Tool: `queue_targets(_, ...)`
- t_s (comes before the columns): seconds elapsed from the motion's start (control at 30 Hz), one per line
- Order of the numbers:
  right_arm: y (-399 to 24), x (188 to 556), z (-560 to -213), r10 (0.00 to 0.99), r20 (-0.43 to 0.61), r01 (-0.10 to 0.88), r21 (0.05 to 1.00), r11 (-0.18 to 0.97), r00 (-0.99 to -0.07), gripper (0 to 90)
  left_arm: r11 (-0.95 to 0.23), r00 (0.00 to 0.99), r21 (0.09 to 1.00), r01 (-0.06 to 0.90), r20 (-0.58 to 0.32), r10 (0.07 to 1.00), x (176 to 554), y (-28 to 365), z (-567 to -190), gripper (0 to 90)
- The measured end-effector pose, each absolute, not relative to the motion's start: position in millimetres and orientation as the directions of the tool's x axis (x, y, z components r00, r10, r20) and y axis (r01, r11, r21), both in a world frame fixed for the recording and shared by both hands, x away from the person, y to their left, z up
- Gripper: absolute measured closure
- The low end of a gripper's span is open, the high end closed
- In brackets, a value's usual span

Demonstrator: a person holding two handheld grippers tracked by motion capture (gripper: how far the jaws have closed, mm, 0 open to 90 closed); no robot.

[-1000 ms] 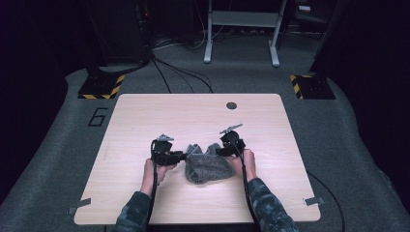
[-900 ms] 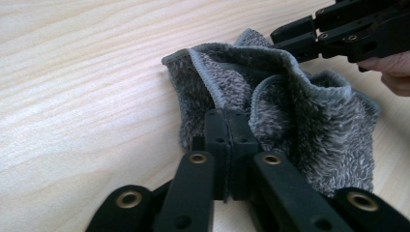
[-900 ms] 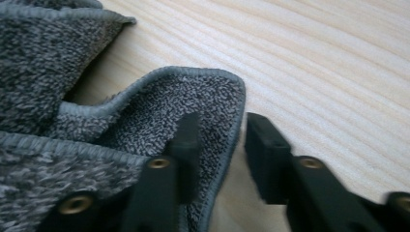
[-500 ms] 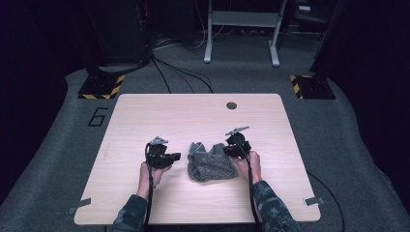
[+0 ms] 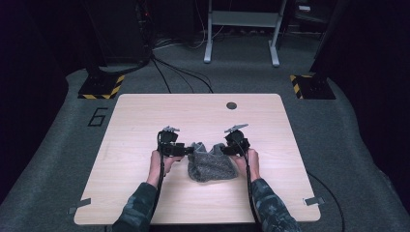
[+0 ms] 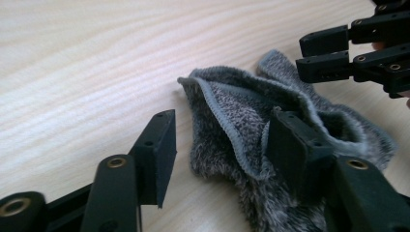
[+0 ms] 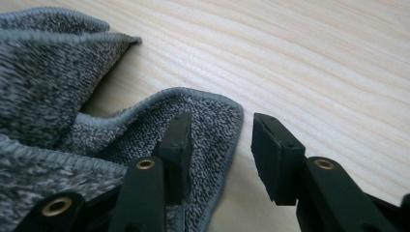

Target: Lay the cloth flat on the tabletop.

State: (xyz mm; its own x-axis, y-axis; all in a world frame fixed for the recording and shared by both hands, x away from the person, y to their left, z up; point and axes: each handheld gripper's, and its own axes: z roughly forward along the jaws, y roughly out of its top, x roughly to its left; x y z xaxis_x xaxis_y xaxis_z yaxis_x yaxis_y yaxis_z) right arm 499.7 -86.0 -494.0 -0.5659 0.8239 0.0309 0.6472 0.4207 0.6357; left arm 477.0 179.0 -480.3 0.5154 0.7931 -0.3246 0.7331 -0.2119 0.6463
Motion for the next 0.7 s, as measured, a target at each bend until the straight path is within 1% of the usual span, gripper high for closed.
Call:
queue_targets(0.03,-82,501,-498,0.819,0.020,0.649,0.620,0.440,-0.574,59.5,-0.212,0.521,0.634,0.744,-0.351,0.779,478,178,-486,57.0)
queue_targets(0.07,-82,501,-498,0.819,0.020,0.649,0.620,0.440,-0.574,59.5,-0.212,0.521,0.634,0.744,-0.351,0.779,478,178,-486,66.2)
queue_targets(0.1,-80,501,-499,0.820,0.015,0.651,0.618,0.442,-0.572,60.7,-0.217,0.523,0.631,0.745,-0.351,0.776,477,178,-489,66.2)
queue_targets(0.13,-77,500,-503,0.815,0.001,0.646,0.610,0.459,-0.580,67.2,-0.225,0.529,0.632,0.742,-0.345,0.776,477,177,-491,81.1)
queue_targets(0.17,-77,500,-503,0.815,0.001,0.646,0.610,0.459,-0.580,67.2,-0.232,0.535,0.633,0.738,-0.341,0.773,476,177,-492,81.1)
queue_targets(0.2,-76,499,-505,0.816,-0.012,0.642,0.610,0.464,-0.577,70.1,-0.230,0.535,0.639,0.734,-0.336,0.775,475,177,-493,85.0)
queue_targets(0.23,-77,499,-505,0.813,0.004,0.644,0.614,0.458,-0.582,73.8,-0.240,0.540,0.638,0.731,-0.327,0.776,474,178,-493,86.6)
queue_targets(0.27,-77,499,-505,0.809,0.007,0.642,0.612,0.461,-0.588,81.3,-0.223,0.529,0.648,0.728,-0.326,0.783,472,178,-494,87.6)
queue_targets(0.3,-77,499,-505,0.811,0.006,0.643,0.612,0.460,-0.586,83.5,-0.224,0.531,0.656,0.721,-0.316,0.786,469,181,-492,87.7)
queue_targets(0.33,-77,499,-505,0.811,0.006,0.643,0.612,0.460,-0.586,83.5,-0.224,0.531,0.656,0.721,-0.316,0.786,469,181,-492,87.8)
queue_targets(0.37,-79,498,-504,0.814,-0.004,0.640,0.615,0.460,-0.581,85.8,-0.213,0.528,0.665,0.716,-0.315,0.789,467,183,-491,87.8)
queue_targets(0.5,-85,496,-502,0.828,-0.001,0.644,0.627,0.438,-0.561,86.8,-0.192,0.511,0.684,0.704,-0.300,0.806,456,196,-488,87.7)
queue_targets(0.57,-93,493,-499,0.840,-0.018,0.637,0.642,0.426,-0.543,87.1,-0.181,0.497,0.687,0.704,-0.295,0.816,451,204,-487,87.5)
queue_targets(0.7,-104,487,-496,0.849,-0.031,0.639,0.644,0.420,-0.528,87.1,-0.171,0.480,0.681,0.712,-0.294,0.827,434,224,-487,87.5)
